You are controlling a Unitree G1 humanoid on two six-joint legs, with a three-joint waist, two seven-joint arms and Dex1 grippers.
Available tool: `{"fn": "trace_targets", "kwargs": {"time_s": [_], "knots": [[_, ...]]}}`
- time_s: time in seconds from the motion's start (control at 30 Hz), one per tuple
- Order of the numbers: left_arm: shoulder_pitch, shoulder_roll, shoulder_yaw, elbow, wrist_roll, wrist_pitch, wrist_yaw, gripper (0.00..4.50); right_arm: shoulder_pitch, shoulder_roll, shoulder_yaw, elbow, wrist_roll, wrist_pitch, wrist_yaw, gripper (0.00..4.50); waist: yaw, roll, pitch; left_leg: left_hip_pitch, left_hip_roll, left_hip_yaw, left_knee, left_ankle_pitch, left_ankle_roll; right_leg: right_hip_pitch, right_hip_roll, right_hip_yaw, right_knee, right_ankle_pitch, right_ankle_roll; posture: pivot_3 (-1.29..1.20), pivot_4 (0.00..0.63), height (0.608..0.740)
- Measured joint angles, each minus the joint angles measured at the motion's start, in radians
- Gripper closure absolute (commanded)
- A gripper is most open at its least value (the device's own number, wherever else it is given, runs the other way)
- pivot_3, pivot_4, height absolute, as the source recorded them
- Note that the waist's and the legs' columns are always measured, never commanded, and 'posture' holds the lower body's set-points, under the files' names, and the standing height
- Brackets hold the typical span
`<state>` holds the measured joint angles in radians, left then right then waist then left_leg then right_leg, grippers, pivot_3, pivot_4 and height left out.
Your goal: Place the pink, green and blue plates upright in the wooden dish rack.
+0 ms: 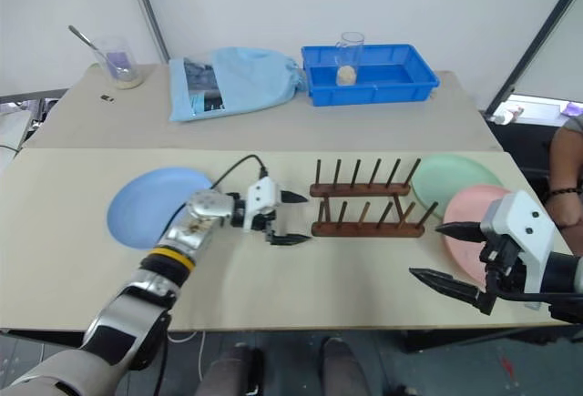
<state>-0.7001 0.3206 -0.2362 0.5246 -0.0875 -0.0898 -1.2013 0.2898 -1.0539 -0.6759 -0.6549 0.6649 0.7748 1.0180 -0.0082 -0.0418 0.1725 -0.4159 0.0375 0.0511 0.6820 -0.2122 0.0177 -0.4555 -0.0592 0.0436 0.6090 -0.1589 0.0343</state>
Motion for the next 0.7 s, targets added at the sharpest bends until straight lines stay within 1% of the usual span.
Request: {"fn": "trace_targets", "kwargs": {"time_s": [0.07, 0.13, 0.17, 0.23, 0.27, 0.3, 0.4, 0.43, 0.5, 0.53, 0.7], "knots": [[0.069, 0.057, 0.001, -0.164, -0.037, 0.095, -0.032, 0.07, 0.000, -0.020, 0.043, 0.018, -0.043, -0.006, -0.011, 0.00, -0.004, 0.000, 0.000, 0.001, 0.000, 0.000, 0.000, 0.000, 0.000, 0.000, 0.000, 0.000, 0.000, 0.000, 0.000, 0.00, 0.150, 0.720], [0.140, 0.098, -0.008, -0.333, -0.070, 0.206, -0.049, 0.60, -0.009, -0.034, 0.098, 0.050, -0.098, -0.028, -0.026, 0.53, -0.004, 0.000, 0.000, 0.000, 0.000, 0.001, 0.000, 0.000, 0.000, 0.000, -0.001, 0.000, 0.000, 0.000, 0.000, 0.00, 0.150, 0.720], [0.171, 0.111, -0.018, -0.402, -0.074, 0.246, -0.047, 0.97, -0.023, -0.039, 0.130, 0.069, -0.121, -0.044, -0.029, 0.87, -0.004, 0.000, 0.000, 0.001, 0.000, 0.001, 0.000, 0.000, 0.000, 0.000, -0.001, 0.000, 0.000, 0.000, 0.000, 0.00, 0.150, 0.720], [0.222, 0.105, -0.049, -0.499, -0.071, 0.308, -0.017, 1.88, -0.066, -0.050, 0.207, 0.109, -0.172, -0.082, -0.037, 1.50, -0.002, 0.000, 0.000, 0.001, -0.001, 0.001, 0.000, 0.000, 0.000, 0.000, -0.002, 0.000, 0.000, 0.000, 0.000, 0.00, 0.150, 0.720], [0.241, 0.091, -0.066, -0.531, -0.066, 0.332, 0.013, 2.44, -0.095, -0.062, 0.256, 0.130, -0.200, -0.106, -0.038, 1.90, -0.001, 0.000, 0.000, 0.001, -0.001, 0.001, 0.001, 0.000, 0.000, 0.000, -0.002, 0.000, 0.000, 0.000, 0.000, 0.00, 0.150, 0.720], [0.253, 0.073, -0.085, -0.553, -0.055, 0.353, 0.042, 3.00, -0.123, -0.069, 0.300, 0.148, -0.229, -0.130, -0.038, 2.31, 0.000, 0.000, 0.000, 0.000, -0.001, 0.001, 0.001, 0.000, 0.000, 0.000, -0.002, 0.000, 0.000, 0.000, 0.000, 0.00, 0.150, 0.720], [0.271, 0.036, -0.131, -0.573, -0.002, 0.380, 0.135, 4.35, -0.209, -0.078, 0.421, 0.209, -0.304, -0.182, -0.046, 3.23, -0.003, 0.000, 0.000, 0.001, -0.001, 0.000, 0.001, 0.000, 0.000, 0.000, -0.001, 0.000, 0.000, 0.000, 0.000, 0.00, 0.150, 0.720], [0.276, 0.020, -0.149, -0.569, 0.027, 0.379, 0.174, 4.50, -0.246, -0.077, 0.470, 0.240, -0.334, -0.194, -0.054, 3.60, -0.003, 0.000, 0.000, 0.001, -0.001, 0.000, 0.000, 0.000, 0.000, 0.000, -0.001, 0.000, 0.000, 0.000, 0.000, 0.00, 0.150, 0.720], [0.280, -0.016, -0.187, -0.535, 0.084, 0.367, 0.244, 4.50, -0.295, -0.075, 0.544, 0.295, -0.382, -0.209, -0.062, 4.29, -0.004, 0.000, 0.000, 0.001, -0.002, 0.000, 0.001, 0.000, 0.000, 0.000, -0.001, 0.001, 0.001, 0.000, 0.000, 0.00, 0.150, 0.720], [0.279, -0.035, -0.206, -0.501, 0.118, 0.351, 0.286, 4.50, -0.323, -0.069, 0.581, 0.328, -0.409, -0.219, -0.064, 4.48, -0.005, 0.000, 0.000, 0.001, -0.002, 0.000, 0.000, 0.000, 0.000, 0.000, -0.001, 0.001, 0.001, 0.000, 0.000, 0.00, 0.150, 0.720], [0.243, -0.115, -0.211, -0.405, 0.171, 0.322, 0.424, 4.50, -0.420, -0.012, 0.702, 0.460, -0.501, -0.283, -0.076, 4.48, -0.004, 0.000, 0.000, 0.001, -0.002, 0.000, 0.001, 0.001, 0.001, 0.000, 0.000, 0.001, 0.001, 0.000, 0.000, 0.00, 0.150, 0.720]]}}
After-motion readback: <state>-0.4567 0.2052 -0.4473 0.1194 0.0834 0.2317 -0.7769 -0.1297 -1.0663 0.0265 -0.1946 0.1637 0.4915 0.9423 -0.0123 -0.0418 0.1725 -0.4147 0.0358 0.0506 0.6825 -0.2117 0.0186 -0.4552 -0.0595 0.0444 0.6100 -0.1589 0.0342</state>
